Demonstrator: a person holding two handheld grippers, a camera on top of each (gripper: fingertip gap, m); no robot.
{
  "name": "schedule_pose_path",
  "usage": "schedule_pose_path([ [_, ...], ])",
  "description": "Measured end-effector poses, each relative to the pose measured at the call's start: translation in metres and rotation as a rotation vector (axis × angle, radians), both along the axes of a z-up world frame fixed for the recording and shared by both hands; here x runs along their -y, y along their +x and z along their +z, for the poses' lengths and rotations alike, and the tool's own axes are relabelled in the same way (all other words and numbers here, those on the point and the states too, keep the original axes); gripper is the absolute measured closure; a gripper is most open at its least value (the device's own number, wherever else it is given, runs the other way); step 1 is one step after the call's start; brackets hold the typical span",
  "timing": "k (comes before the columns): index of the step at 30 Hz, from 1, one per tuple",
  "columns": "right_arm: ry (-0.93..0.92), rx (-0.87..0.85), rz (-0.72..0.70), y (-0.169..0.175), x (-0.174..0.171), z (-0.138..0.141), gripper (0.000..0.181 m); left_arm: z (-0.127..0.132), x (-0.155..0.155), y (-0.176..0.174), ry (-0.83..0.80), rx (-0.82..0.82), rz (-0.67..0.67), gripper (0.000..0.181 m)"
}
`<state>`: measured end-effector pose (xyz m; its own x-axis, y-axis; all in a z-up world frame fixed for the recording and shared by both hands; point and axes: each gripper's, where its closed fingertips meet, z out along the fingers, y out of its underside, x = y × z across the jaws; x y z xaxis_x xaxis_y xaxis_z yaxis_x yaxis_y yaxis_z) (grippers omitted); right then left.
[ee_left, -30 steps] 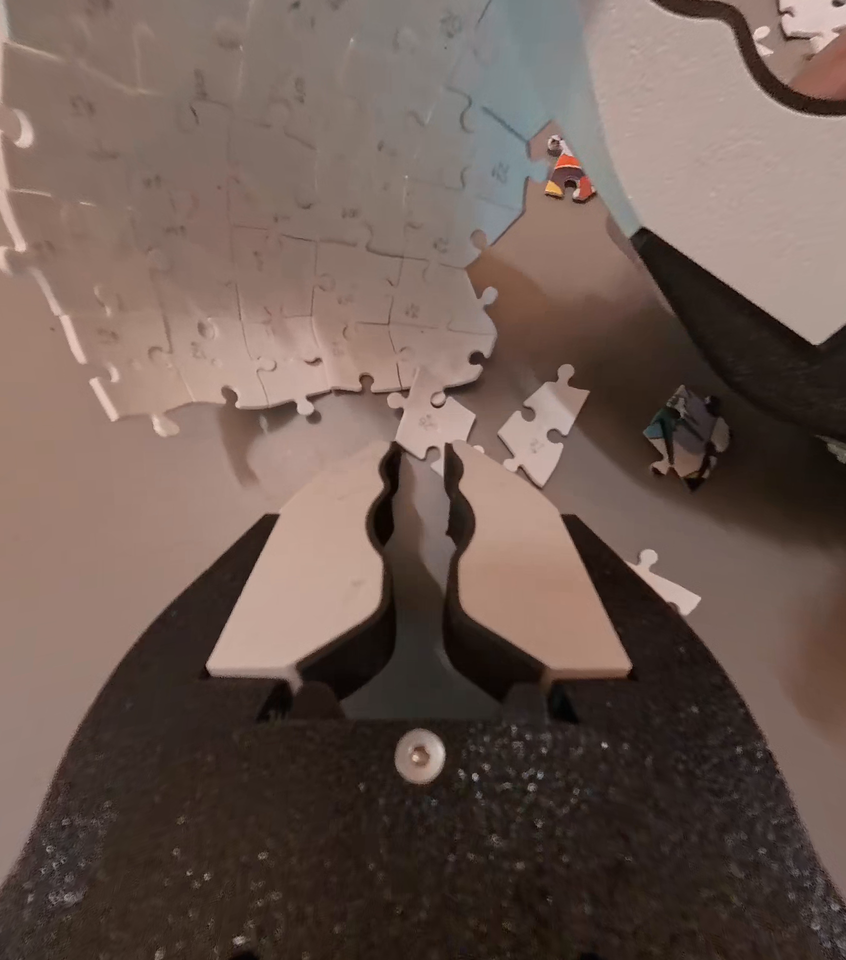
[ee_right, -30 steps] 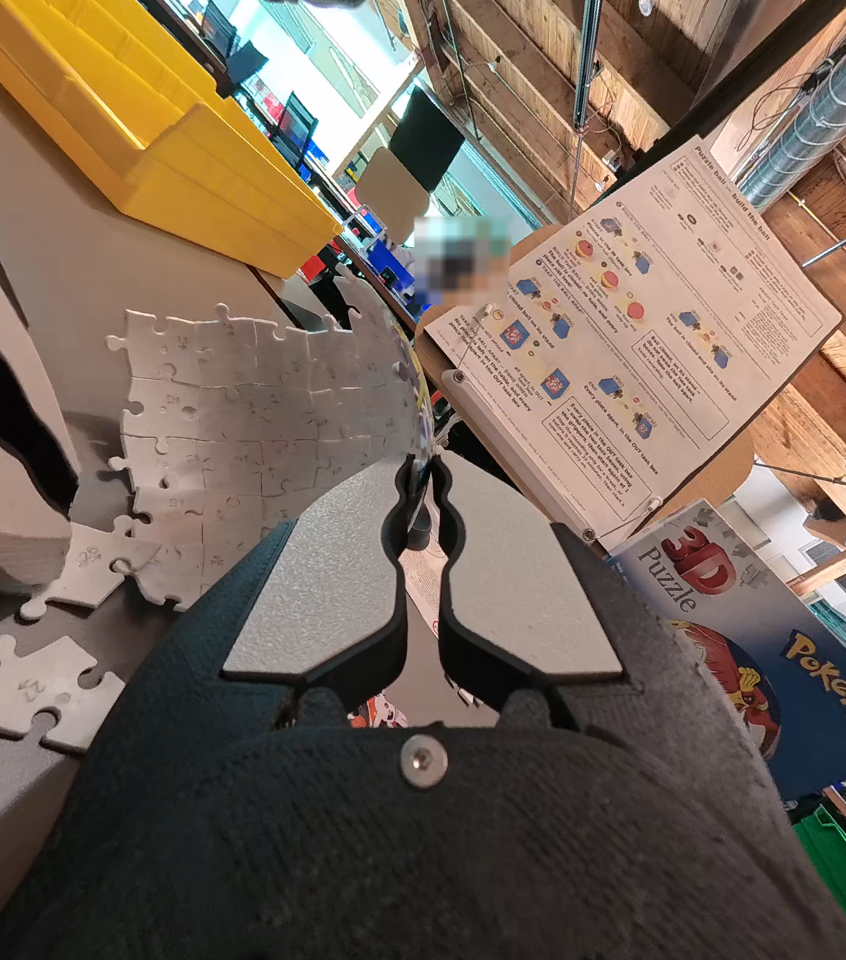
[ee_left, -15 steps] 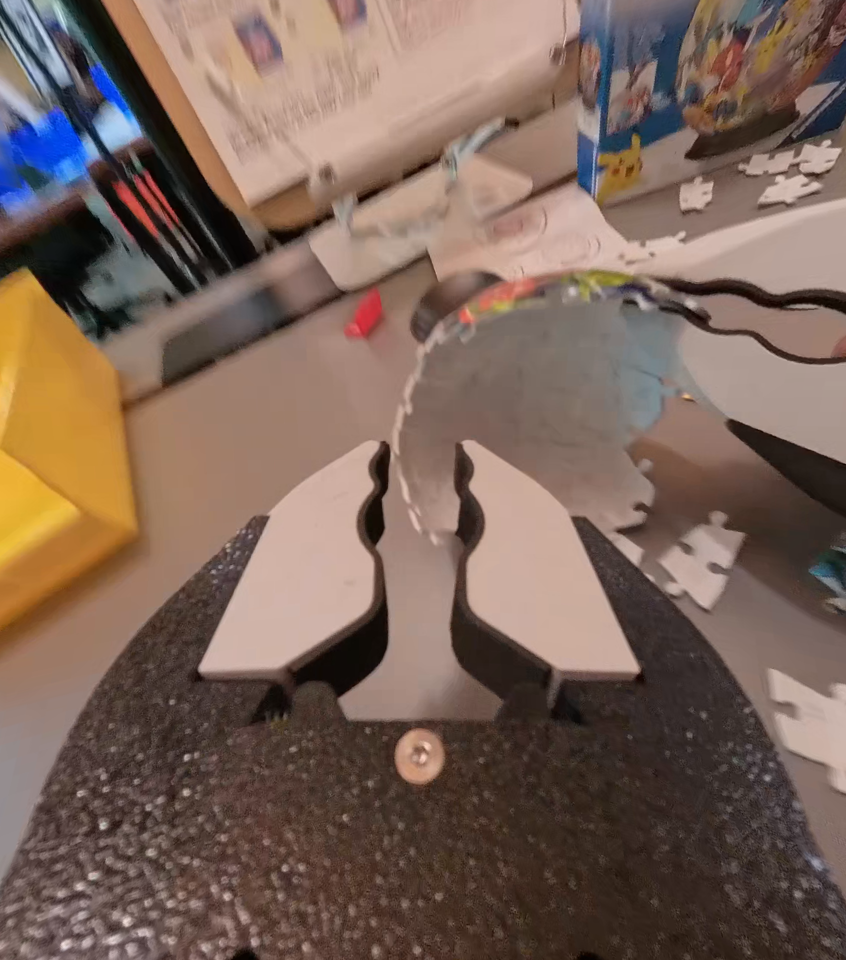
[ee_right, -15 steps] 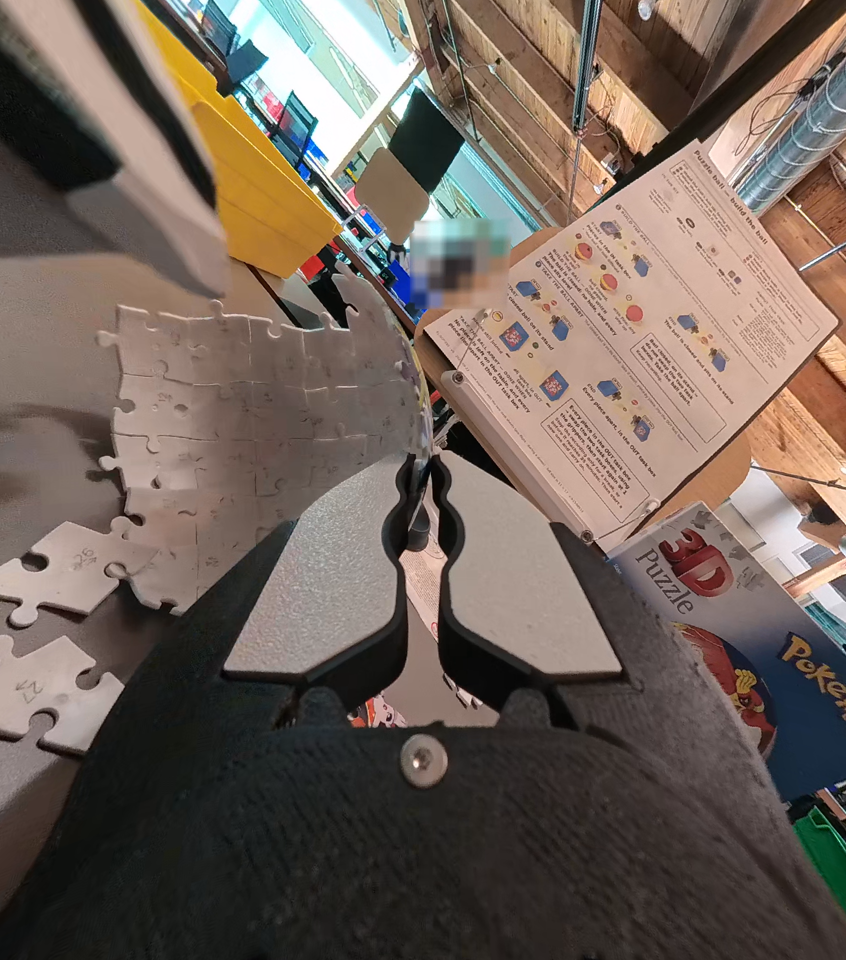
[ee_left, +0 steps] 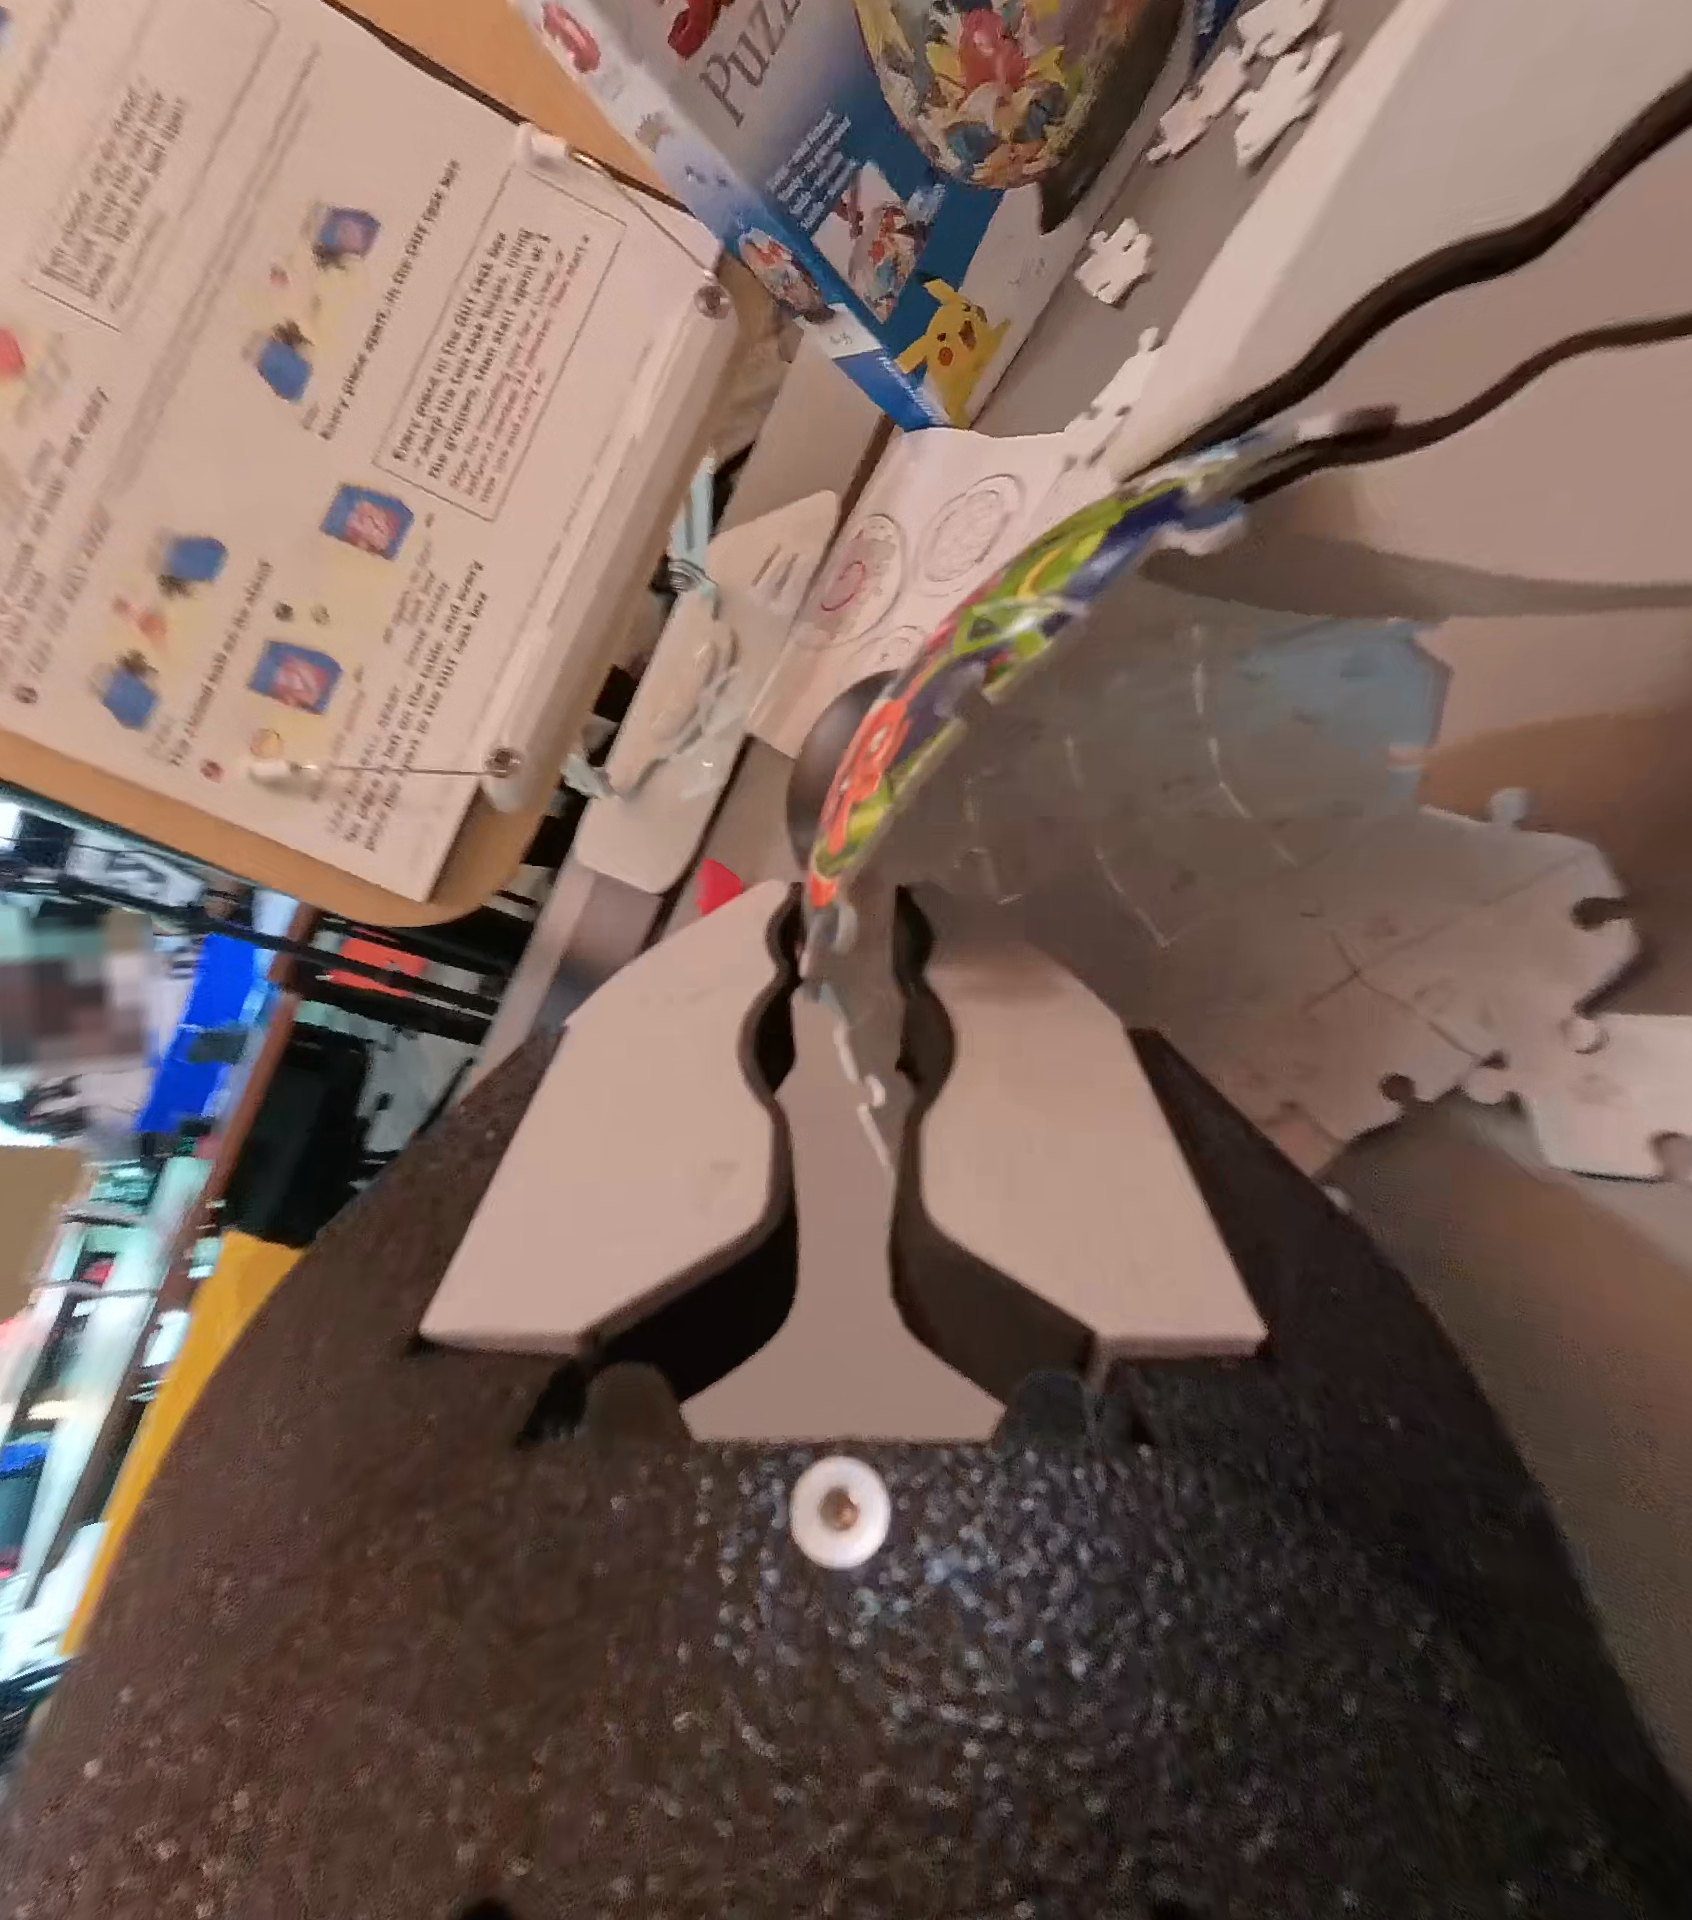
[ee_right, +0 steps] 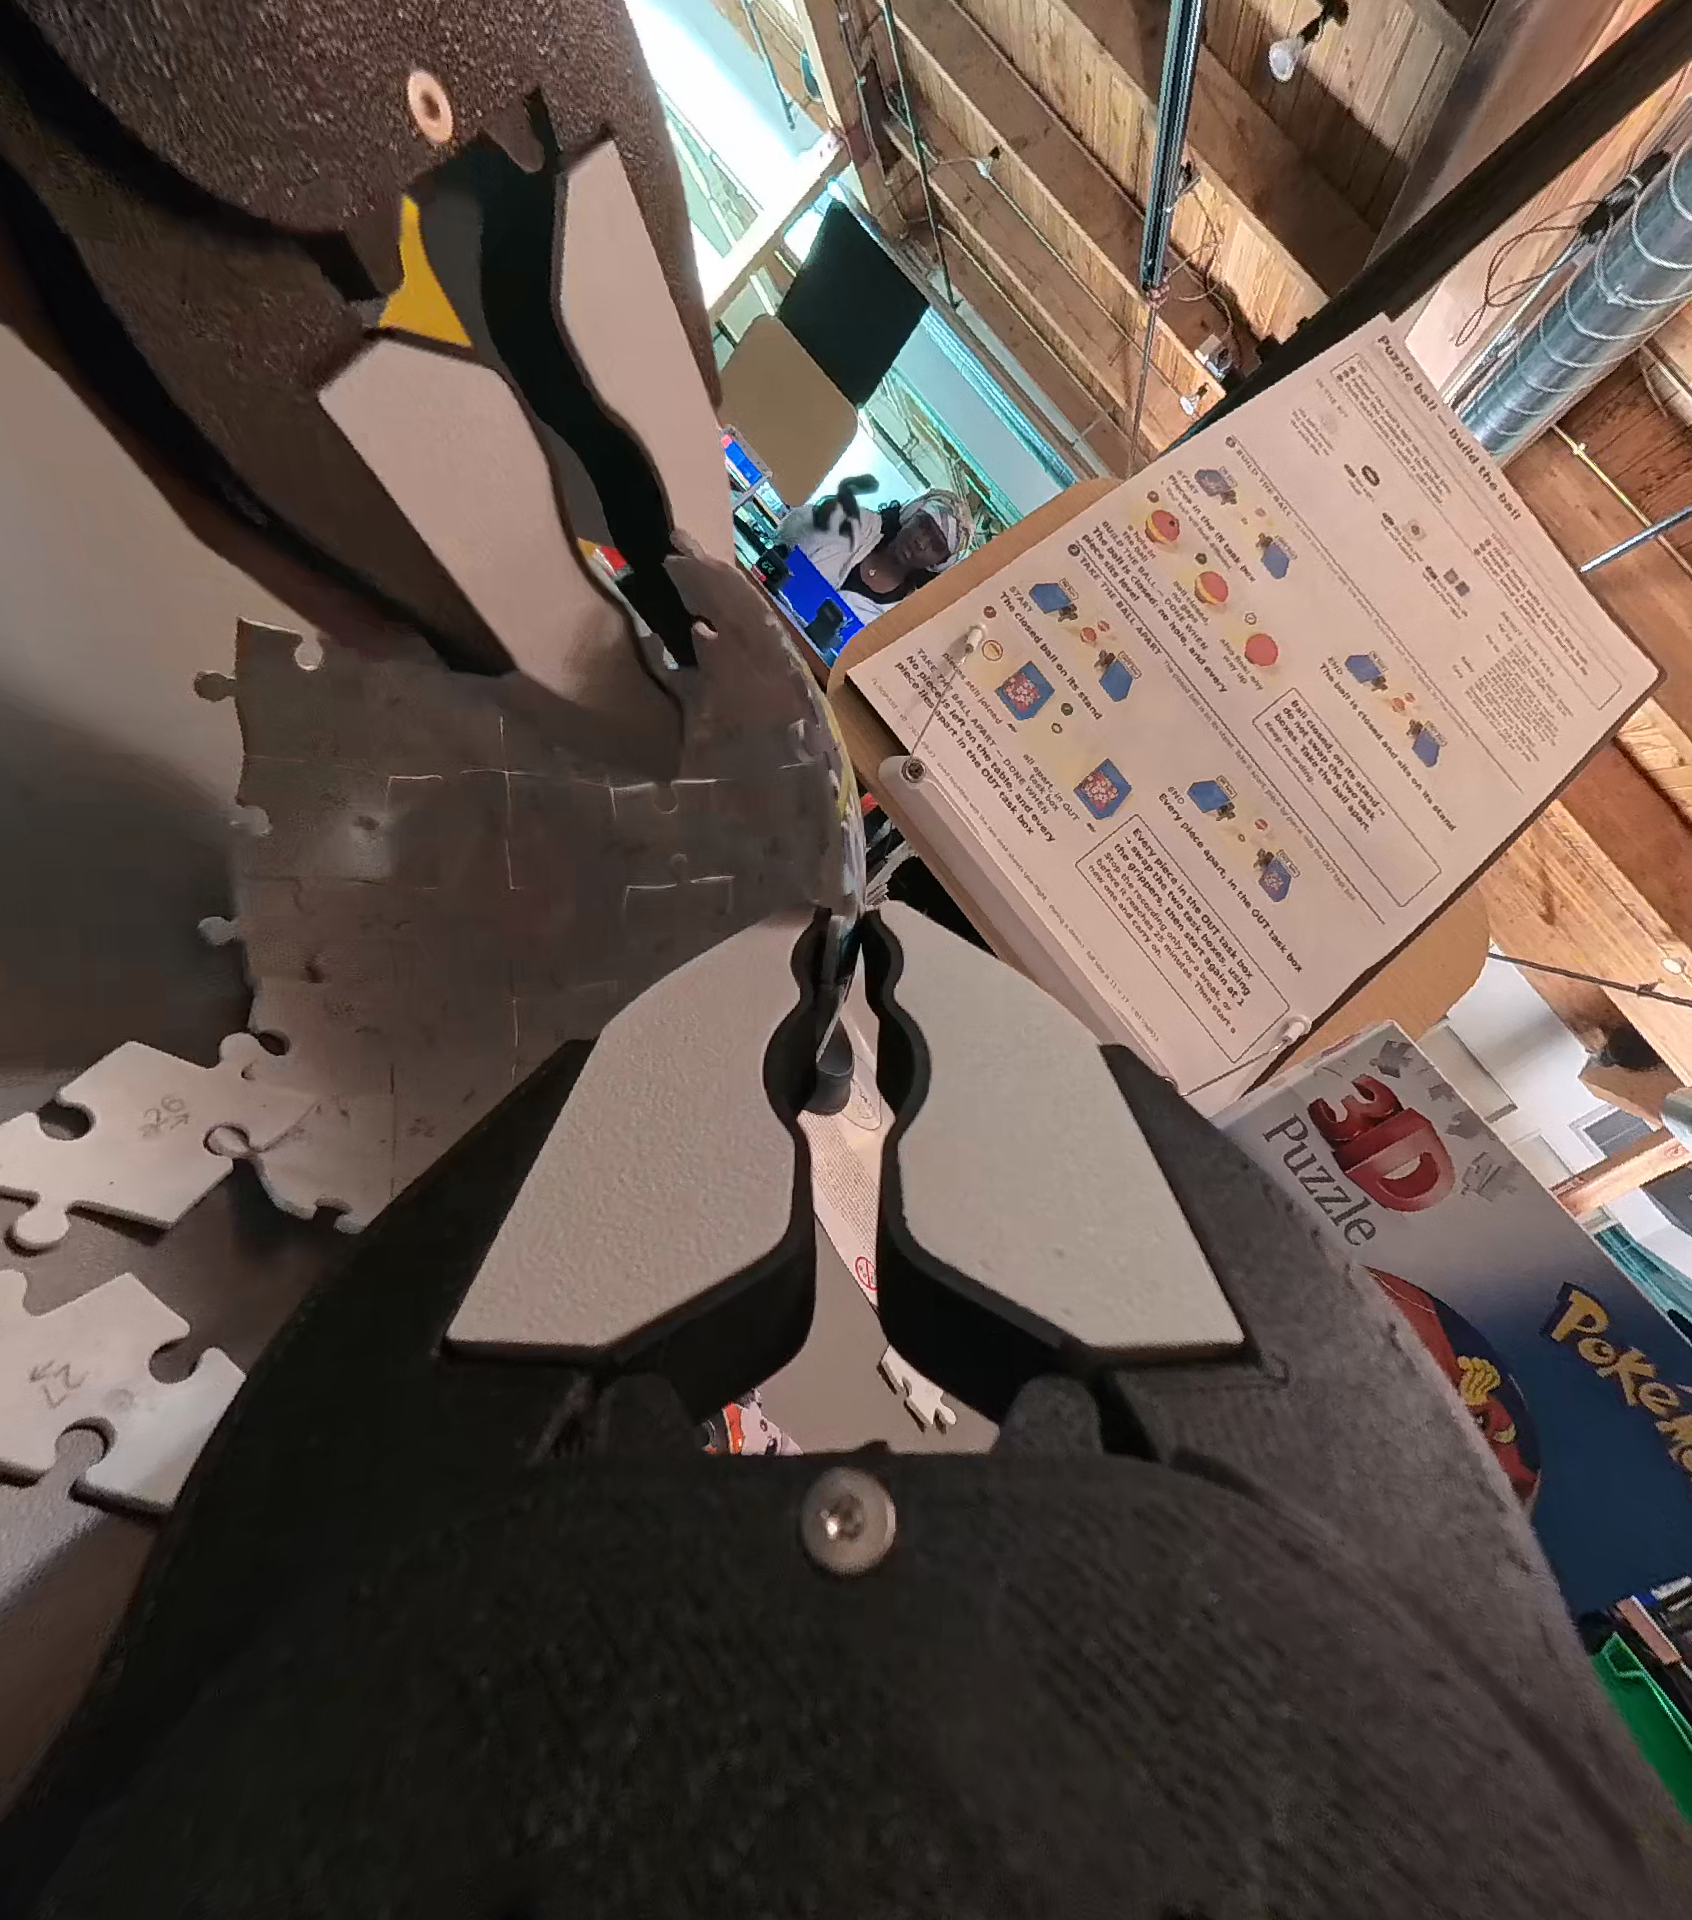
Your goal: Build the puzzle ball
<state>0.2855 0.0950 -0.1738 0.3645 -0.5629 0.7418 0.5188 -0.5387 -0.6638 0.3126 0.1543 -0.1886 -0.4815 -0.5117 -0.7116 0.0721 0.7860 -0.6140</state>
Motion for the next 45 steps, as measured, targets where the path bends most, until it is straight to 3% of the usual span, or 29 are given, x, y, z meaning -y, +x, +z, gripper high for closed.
schedule_pose_path([
  [7, 0.008, -0.02, 0.081, -0.005, -0.004, 0.001, 0.147, 0.009, 0.002, 0.006, 0.045, 0.16, -0.036, 0.173],
  [11, 0.018, 0.02, 0.092, 0.003, 0.004, 0.011, 0.141, 0.014, 0.009, 0.002, 0.113, 0.268, -0.09, 0.173],
  [19, -0.126, 0.162, 0.171, -0.001, -0.001, 0.004, 0.163, 0.021, 0.015, 0.005, 0.181, 0.434, -0.107, 0.171],
  [24, -0.104, 0.187, 0.136, -0.002, 0.003, 0.008, 0.167, 0.026, 0.016, 0.005, 0.117, 0.46, -0.107, 0.16],
  [29, -0.12, 0.222, 0.126, -0.009, 0.002, 0.008, 0.167, 0.023, 0.014, 0.003, 0.11, 0.431, -0.114, 0.163],
  [45, -0.021, 0.09, 0.11, -0.001, 0.006, 0.006, 0.17, 0.016, 0.021, 0.002, 0.115, 0.459, -0.146, 0.178],
])
